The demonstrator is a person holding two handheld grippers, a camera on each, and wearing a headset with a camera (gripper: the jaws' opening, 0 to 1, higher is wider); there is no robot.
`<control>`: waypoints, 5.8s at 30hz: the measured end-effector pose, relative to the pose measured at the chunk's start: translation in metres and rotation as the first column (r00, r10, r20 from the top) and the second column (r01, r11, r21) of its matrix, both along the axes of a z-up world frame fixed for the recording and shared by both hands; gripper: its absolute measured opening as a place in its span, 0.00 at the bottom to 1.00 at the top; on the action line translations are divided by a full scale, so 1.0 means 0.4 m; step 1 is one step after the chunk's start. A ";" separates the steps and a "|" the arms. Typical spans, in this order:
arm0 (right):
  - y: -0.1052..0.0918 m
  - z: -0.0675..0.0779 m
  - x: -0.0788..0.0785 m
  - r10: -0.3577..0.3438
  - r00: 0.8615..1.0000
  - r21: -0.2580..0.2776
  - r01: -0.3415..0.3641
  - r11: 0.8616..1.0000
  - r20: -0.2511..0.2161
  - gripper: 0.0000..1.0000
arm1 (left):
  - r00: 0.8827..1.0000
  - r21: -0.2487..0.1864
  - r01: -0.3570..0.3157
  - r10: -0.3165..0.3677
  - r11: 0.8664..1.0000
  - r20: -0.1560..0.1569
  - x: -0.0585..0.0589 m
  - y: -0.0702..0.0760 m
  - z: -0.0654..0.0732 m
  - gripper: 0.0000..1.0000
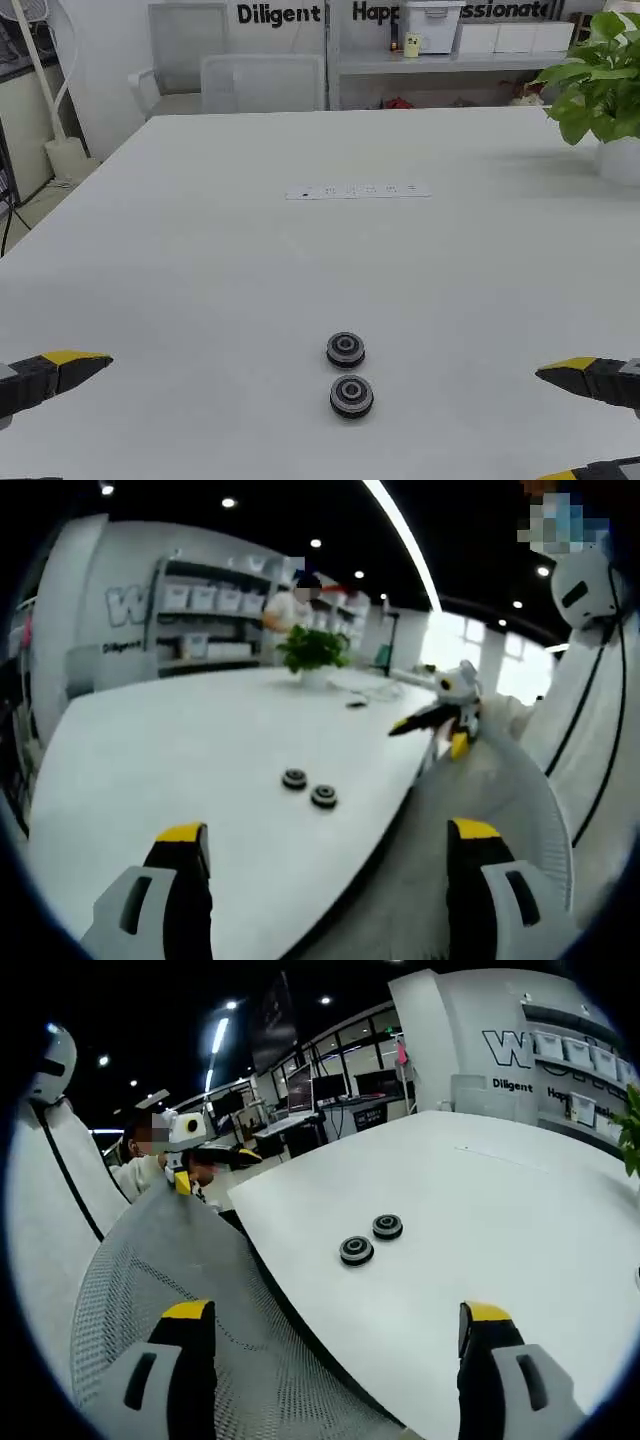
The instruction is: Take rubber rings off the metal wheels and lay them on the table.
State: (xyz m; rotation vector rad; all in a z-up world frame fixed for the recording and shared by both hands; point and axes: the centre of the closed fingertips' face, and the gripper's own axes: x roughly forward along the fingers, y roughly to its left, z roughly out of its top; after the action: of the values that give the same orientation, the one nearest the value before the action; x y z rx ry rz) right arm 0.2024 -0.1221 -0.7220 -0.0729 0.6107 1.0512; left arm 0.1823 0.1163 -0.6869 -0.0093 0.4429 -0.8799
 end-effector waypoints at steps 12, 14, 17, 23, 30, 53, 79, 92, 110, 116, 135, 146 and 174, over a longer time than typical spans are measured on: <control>0.000 0.000 0.001 -0.007 1.000 0.006 0.007 1.000 -0.003 0.96 | 1.000 -0.019 0.000 0.001 1.000 0.006 0.000 -0.003 0.004 1.00; -0.001 0.001 0.002 -0.010 1.000 0.008 0.010 1.000 -0.002 0.96 | 1.000 -0.021 -0.002 0.002 1.000 0.007 0.000 -0.003 0.004 1.00; -0.002 0.000 0.002 -0.013 1.000 0.008 0.013 1.000 -0.003 0.96 | 1.000 -0.024 -0.003 0.003 1.000 0.003 0.000 -0.003 0.003 1.00; -0.002 -0.001 0.002 -0.021 1.000 0.014 0.021 1.000 -0.010 0.95 | 1.000 -0.019 -0.006 0.006 1.000 -0.002 0.000 -0.001 -0.001 1.00; -0.002 -0.002 0.001 -0.022 1.000 0.016 0.022 1.000 -0.014 0.95 | 1.000 -0.021 -0.008 0.008 1.000 -0.001 0.001 0.001 -0.003 1.00; -0.004 -0.004 -0.001 -0.025 0.999 0.017 0.025 1.000 -0.023 0.94 | 1.000 0.001 0.010 -0.010 1.000 0.001 -0.004 -0.007 -0.004 1.00; 0.002 -0.008 -0.009 -0.023 0.998 0.041 0.026 0.999 -0.063 0.93 | 1.000 -0.033 -0.005 0.005 0.999 0.017 0.001 -0.009 0.009 1.00; 0.009 -0.002 -0.014 -0.010 0.998 0.058 0.014 0.998 -0.064 0.90 | 1.000 -0.026 0.016 -0.016 1.000 0.004 -0.002 -0.013 0.005 1.00; 0.022 0.006 -0.012 0.012 0.998 0.085 -0.007 0.996 -0.069 0.93 | 0.997 -0.019 0.037 -0.036 0.999 0.065 0.018 -0.016 0.044 1.00; 0.026 0.009 -0.007 0.017 0.998 0.089 -0.012 0.996 -0.060 0.93 | 0.996 -0.011 0.046 -0.045 0.999 0.072 0.028 -0.018 0.047 1.00; 0.039 -0.005 0.027 0.051 0.998 0.084 -0.047 0.995 -0.048 0.91 | 0.994 0.004 0.038 -0.038 0.999 0.101 0.055 -0.022 0.071 0.96; 0.041 -0.010 0.049 0.061 0.997 0.090 -0.057 0.994 -0.045 0.90 | 0.992 0.011 0.050 -0.051 0.999 0.112 0.078 -0.025 0.073 0.96; 0.103 0.052 0.114 0.159 0.987 0.080 -0.160 0.984 0.024 0.85 | 0.954 0.047 0.199 -0.204 0.979 0.221 0.139 -0.116 0.189 0.96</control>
State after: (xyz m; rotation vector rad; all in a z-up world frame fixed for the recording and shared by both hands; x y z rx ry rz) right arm 0.2481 -0.0807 -0.7012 -0.0602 0.5525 1.2286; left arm 0.2379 0.0699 -0.6112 0.1596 0.2446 -1.0636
